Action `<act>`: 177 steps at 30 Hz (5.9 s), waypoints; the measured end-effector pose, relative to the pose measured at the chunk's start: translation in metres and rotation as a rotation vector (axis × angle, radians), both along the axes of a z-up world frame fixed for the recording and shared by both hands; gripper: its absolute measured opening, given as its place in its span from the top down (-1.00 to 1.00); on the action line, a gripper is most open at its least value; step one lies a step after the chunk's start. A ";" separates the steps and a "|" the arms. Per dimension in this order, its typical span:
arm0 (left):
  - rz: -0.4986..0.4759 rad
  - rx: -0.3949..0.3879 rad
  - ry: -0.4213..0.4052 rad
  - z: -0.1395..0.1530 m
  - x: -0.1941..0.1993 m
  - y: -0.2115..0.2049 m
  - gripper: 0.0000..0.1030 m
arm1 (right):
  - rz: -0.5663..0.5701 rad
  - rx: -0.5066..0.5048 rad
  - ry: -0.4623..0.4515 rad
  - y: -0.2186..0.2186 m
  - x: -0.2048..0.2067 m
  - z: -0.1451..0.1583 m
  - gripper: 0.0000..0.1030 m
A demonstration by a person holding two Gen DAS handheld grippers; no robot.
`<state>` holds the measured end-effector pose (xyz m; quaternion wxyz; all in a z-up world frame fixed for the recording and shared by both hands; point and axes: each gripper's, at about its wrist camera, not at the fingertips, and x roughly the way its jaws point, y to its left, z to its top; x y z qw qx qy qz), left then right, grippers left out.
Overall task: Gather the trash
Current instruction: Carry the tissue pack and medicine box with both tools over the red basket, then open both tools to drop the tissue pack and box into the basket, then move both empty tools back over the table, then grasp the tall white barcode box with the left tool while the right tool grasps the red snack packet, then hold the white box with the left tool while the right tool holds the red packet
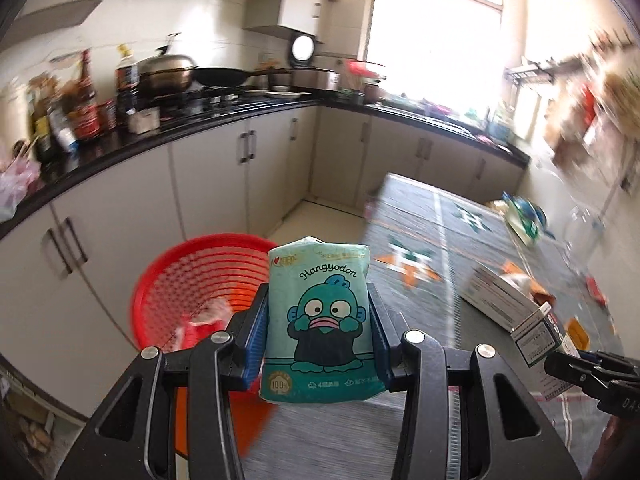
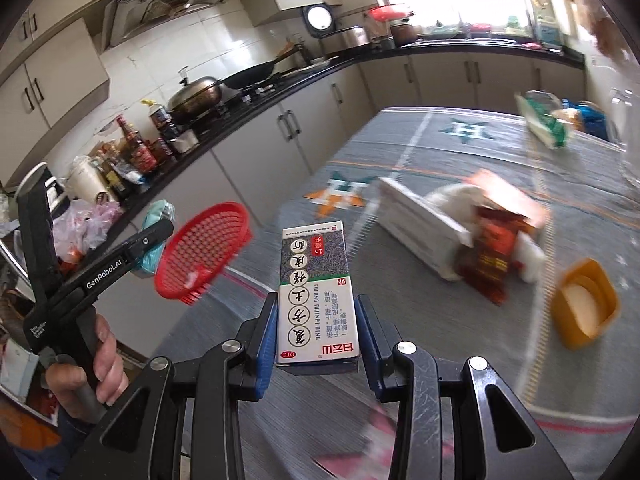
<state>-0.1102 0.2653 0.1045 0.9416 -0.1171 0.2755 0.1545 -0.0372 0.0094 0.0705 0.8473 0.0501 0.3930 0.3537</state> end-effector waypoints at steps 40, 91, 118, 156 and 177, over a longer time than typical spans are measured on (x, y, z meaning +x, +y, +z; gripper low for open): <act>0.113 -0.161 0.121 -0.068 0.026 0.142 -0.33 | 0.177 0.067 0.200 0.233 0.081 -0.035 -0.10; -0.213 -0.348 0.458 -0.061 0.234 -0.175 -0.51 | -0.339 0.479 0.112 -0.180 0.095 -0.009 -0.10; -0.487 -0.432 0.343 -0.090 0.207 -0.148 0.70 | -0.216 0.292 0.174 -0.116 0.093 -0.032 -0.10; -0.416 -0.195 0.043 -0.038 0.158 -0.136 0.75 | -0.345 0.116 -0.023 -0.103 0.079 -0.032 0.27; -0.413 -0.092 0.023 -0.033 0.153 -0.152 0.75 | -0.322 0.111 -0.047 -0.097 0.073 -0.029 0.27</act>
